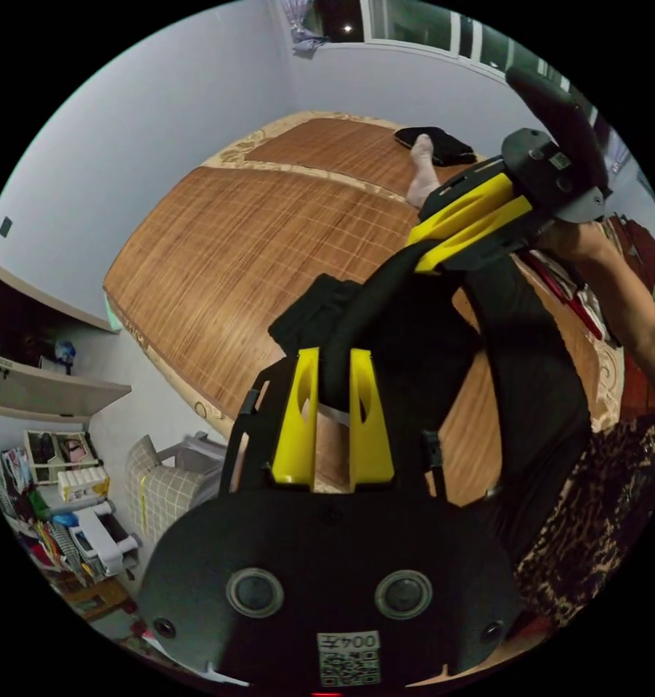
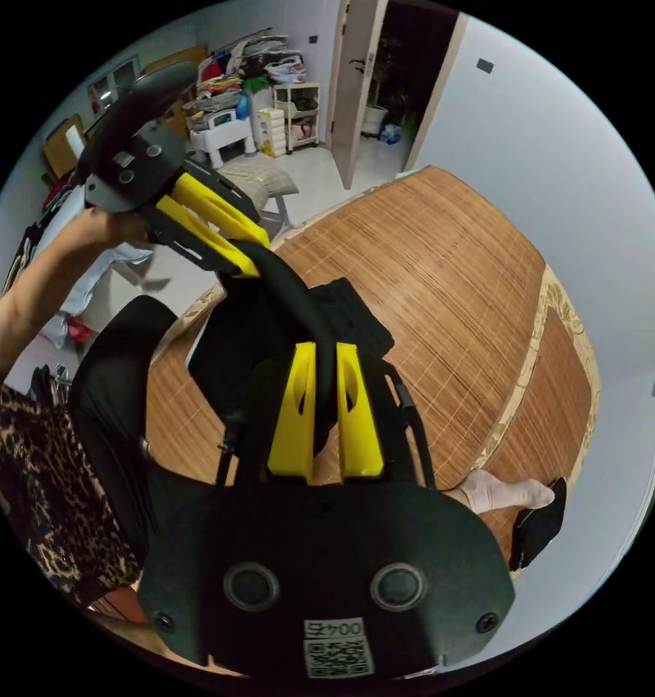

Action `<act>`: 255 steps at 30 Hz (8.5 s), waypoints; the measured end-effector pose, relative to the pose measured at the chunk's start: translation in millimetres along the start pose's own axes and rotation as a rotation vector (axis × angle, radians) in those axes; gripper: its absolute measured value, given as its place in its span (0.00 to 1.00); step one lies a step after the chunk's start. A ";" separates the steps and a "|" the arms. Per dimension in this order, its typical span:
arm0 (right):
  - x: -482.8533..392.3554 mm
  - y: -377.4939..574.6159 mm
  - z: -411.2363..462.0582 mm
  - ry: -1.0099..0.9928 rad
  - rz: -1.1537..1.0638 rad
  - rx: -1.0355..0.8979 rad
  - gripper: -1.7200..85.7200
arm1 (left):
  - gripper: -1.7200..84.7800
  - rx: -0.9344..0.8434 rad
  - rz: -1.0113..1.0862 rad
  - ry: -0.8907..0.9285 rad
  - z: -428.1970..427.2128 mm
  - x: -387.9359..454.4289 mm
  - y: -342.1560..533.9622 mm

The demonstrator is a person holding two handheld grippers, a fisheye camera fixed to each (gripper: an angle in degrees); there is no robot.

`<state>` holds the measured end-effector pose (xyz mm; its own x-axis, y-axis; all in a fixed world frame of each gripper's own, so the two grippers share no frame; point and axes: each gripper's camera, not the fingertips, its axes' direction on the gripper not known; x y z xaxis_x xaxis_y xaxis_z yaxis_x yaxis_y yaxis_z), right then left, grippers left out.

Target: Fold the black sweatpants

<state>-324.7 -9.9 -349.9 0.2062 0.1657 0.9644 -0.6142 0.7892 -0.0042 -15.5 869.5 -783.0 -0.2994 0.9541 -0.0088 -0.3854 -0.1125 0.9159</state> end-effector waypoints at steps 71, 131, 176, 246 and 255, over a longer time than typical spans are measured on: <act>-30.2 297.7 213.8 -0.126 0.418 0.119 0.15 | 0.26 0.339 -0.314 0.156 230.9 43.0 309.9; 325.6 264.3 263.5 -0.730 0.584 0.424 0.12 | 0.16 0.384 -0.655 0.035 294.1 -112.4 275.8; 68.0 188.3 199.0 -0.261 0.422 0.324 0.13 | 0.16 0.335 -0.696 0.058 295.5 -74.5 223.1; -64.2 164.8 135.6 -0.434 0.387 0.492 0.16 | 0.12 0.229 -0.536 -0.016 252.4 175.1 256.3; -8.7 62.1 201.8 -0.196 0.325 0.333 0.15 | 0.11 0.247 -0.529 -0.086 276.0 187.8 276.5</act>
<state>-518.4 -81.7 -305.2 -0.1628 0.2320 0.9590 -0.8395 0.4782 -0.2582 62.6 1094.2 -420.6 -0.0456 0.8831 -0.4670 -0.2452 0.4432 0.8622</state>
